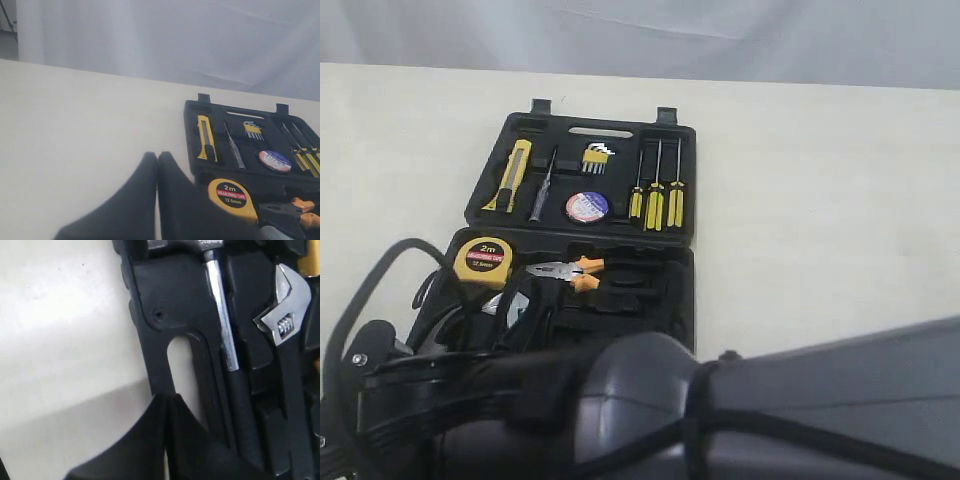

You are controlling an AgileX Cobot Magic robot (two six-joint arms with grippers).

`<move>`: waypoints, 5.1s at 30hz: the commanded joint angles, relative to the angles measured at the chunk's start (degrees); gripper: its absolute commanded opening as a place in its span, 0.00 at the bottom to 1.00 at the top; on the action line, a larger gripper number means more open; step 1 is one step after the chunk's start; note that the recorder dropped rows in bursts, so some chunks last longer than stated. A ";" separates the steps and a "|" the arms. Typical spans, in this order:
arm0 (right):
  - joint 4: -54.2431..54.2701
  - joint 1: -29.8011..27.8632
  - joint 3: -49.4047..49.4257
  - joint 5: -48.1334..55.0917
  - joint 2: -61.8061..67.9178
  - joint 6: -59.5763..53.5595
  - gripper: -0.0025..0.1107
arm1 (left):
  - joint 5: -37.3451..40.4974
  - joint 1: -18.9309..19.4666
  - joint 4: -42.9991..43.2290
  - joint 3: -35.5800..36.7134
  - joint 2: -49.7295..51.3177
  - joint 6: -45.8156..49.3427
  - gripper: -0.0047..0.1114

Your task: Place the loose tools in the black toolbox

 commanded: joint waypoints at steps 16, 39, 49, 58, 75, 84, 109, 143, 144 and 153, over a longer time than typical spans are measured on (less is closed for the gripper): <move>-11.54 0.25 2.36 -1.48 5.59 0.23 0.59 | 0.18 -0.33 -0.47 -0.30 0.23 0.02 0.04; -10.69 0.25 0.31 8.57 3.40 -2.58 0.02 | 0.18 -0.33 -0.47 -0.30 0.23 0.02 0.04; -3.58 0.25 -6.22 19.45 -7.25 -11.83 0.02 | 0.18 -0.33 -0.47 -0.30 0.23 0.02 0.04; 1.89 -1.87 -14.52 23.31 -12.50 -27.37 0.02 | 0.18 -0.33 -0.47 -0.30 0.23 0.02 0.04; 41.51 -50.31 -30.68 23.31 0.00 -81.14 0.02 | 0.18 -0.33 -0.47 -0.30 0.23 0.02 0.04; 31.06 -51.42 -30.84 -4.13 14.54 -84.04 0.02 | 0.18 -0.33 -0.47 -0.30 0.23 0.02 0.04; 27.44 -50.21 -30.84 -4.30 11.70 -74.04 0.77 | 0.18 -0.33 -0.47 -0.30 0.23 0.02 0.04; 47.40 -42.57 18.70 8.97 -57.02 -39.58 0.02 | 0.18 -0.33 -0.47 -0.30 0.23 0.02 0.04; 48.20 -42.30 21.51 8.10 -58.99 -39.58 0.02 | 0.18 -0.33 -0.47 -0.30 0.23 0.02 0.04; 50.76 -42.19 31.21 8.00 -67.72 -39.58 0.02 | 0.18 -0.33 -0.47 -0.30 0.23 0.02 0.04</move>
